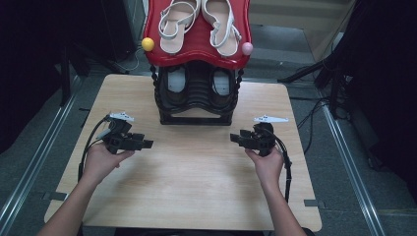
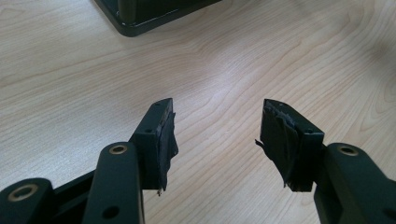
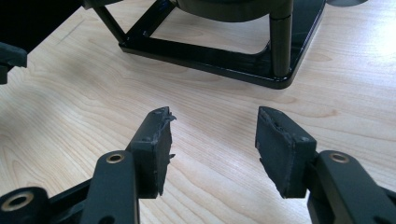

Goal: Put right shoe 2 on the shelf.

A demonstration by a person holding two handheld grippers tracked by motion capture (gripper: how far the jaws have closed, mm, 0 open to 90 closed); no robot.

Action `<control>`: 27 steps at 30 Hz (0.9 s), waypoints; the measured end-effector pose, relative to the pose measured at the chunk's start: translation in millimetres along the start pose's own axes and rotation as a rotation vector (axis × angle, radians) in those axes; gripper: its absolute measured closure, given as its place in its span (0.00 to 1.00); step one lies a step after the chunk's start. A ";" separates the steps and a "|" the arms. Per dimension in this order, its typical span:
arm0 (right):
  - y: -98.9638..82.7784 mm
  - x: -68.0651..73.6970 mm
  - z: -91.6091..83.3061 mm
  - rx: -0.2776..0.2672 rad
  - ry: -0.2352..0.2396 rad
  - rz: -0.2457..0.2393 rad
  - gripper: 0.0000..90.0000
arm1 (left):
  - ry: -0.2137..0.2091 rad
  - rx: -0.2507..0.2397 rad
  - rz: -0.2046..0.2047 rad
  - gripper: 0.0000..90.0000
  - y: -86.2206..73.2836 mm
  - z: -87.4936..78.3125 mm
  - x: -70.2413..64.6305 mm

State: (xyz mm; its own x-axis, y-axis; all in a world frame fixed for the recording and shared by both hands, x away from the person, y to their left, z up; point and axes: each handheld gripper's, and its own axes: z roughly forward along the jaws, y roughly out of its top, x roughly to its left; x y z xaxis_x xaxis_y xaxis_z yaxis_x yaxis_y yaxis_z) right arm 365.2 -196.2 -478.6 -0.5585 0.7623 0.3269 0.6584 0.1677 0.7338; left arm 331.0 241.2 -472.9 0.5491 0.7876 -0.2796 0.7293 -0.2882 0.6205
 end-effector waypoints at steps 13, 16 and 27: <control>-6.4 1.8 4.8 0.022 -0.018 -0.029 0.51 | -0.004 0.006 0.003 0.50 0.1 1.2 0.1; -7.3 2.0 6.5 0.033 -0.017 -0.025 0.51 | -0.003 0.006 0.006 0.50 0.1 1.6 -0.3; -7.6 0.3 6.8 0.041 -0.041 -0.041 0.50 | -0.001 0.008 0.007 0.50 -0.2 2.3 0.1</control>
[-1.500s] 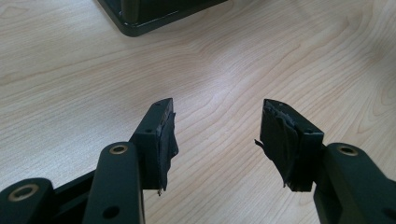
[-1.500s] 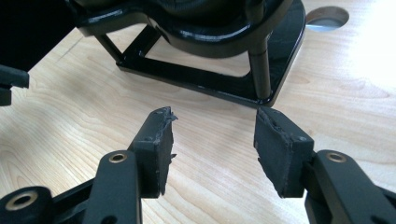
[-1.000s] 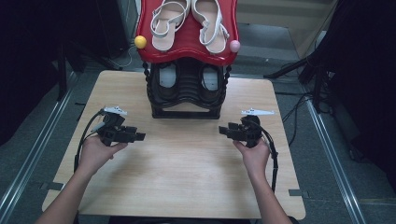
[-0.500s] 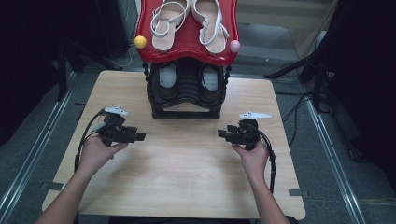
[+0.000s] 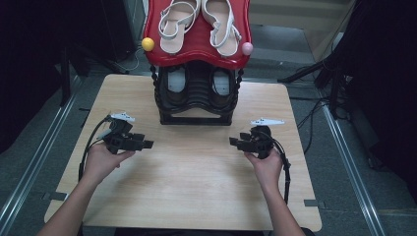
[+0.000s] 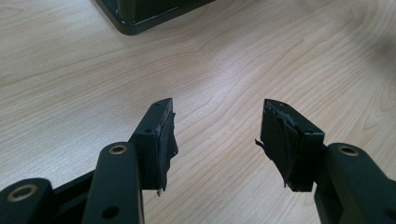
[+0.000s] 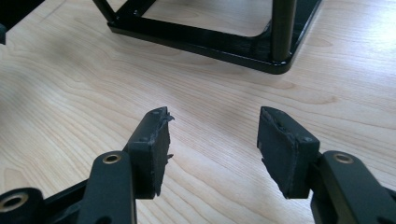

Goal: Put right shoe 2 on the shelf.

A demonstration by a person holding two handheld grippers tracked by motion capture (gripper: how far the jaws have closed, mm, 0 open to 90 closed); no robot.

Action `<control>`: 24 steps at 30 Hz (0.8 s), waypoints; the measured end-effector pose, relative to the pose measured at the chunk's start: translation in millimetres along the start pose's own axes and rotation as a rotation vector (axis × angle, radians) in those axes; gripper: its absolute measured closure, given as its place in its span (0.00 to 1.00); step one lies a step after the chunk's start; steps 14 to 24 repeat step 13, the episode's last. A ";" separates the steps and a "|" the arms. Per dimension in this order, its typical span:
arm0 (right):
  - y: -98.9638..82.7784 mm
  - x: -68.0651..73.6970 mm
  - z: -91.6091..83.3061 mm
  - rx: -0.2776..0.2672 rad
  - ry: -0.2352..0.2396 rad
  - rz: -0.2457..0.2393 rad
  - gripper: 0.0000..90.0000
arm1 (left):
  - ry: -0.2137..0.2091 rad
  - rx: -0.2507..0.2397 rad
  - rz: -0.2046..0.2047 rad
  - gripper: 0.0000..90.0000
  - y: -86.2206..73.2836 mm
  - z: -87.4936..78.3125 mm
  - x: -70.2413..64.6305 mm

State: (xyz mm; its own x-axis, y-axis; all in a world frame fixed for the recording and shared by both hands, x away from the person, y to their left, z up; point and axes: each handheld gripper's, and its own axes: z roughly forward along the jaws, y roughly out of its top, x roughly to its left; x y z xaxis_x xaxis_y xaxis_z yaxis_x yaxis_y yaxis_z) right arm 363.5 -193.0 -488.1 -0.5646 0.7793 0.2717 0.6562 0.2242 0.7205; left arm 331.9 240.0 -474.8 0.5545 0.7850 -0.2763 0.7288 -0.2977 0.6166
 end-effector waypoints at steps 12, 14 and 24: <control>0.0 -0.8 0.1 -0.009 0.005 0.001 0.44 | -0.011 -0.007 -0.003 0.48 -0.1 2.0 1.7; 0.1 -0.8 0.9 -0.011 0.005 0.001 0.41 | -0.011 -0.013 -0.002 0.47 0.0 2.1 1.7; 0.1 -0.8 0.9 -0.011 0.005 0.001 0.41 | -0.011 -0.013 -0.002 0.47 0.0 2.1 1.7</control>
